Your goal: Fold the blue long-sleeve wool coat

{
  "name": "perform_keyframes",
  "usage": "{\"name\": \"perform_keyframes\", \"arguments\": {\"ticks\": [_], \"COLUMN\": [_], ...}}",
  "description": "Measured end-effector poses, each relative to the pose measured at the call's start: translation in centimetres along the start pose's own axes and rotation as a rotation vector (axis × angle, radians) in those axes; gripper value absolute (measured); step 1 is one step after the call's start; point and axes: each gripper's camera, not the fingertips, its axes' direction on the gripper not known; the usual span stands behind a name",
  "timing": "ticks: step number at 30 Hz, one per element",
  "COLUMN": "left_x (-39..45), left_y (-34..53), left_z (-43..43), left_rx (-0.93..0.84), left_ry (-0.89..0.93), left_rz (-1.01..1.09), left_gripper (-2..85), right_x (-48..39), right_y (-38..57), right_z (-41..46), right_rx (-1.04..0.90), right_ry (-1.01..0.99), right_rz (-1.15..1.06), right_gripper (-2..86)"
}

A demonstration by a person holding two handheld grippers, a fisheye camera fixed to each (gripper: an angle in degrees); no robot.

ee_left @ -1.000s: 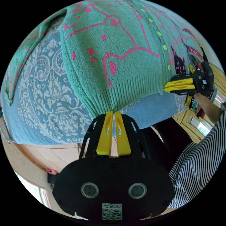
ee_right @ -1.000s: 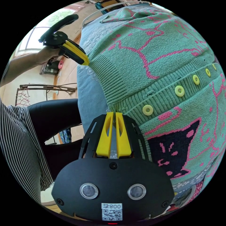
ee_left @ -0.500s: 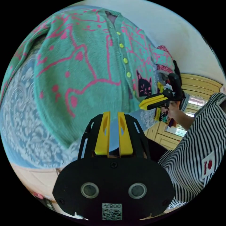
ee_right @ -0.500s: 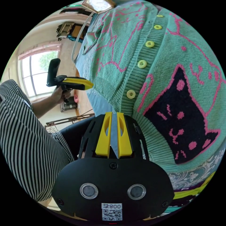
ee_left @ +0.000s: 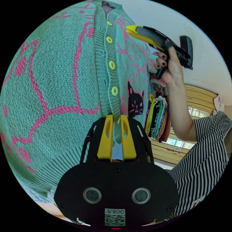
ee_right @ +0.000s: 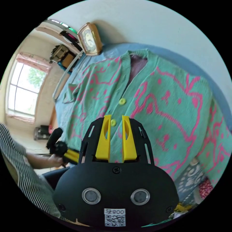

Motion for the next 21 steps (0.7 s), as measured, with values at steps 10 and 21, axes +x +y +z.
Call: {"name": "perform_keyframes", "arguments": {"ticks": [10,21], "left_x": [1.1,6.6], "left_y": [-1.1,-0.6], "left_z": [-0.2,-4.9], "left_rx": [-0.008,0.092], "left_ry": [0.013,0.006], "left_rz": [0.002,0.135], "left_gripper": [3.6,2.1], "right_x": [1.1,8.6], "right_y": [-4.8,-4.5], "right_z": [4.7,-0.7], "right_rx": [-0.049,0.127], "right_ry": [0.18,-0.103], "right_rz": [-0.048,0.042], "right_gripper": [5.5,0.9]}}
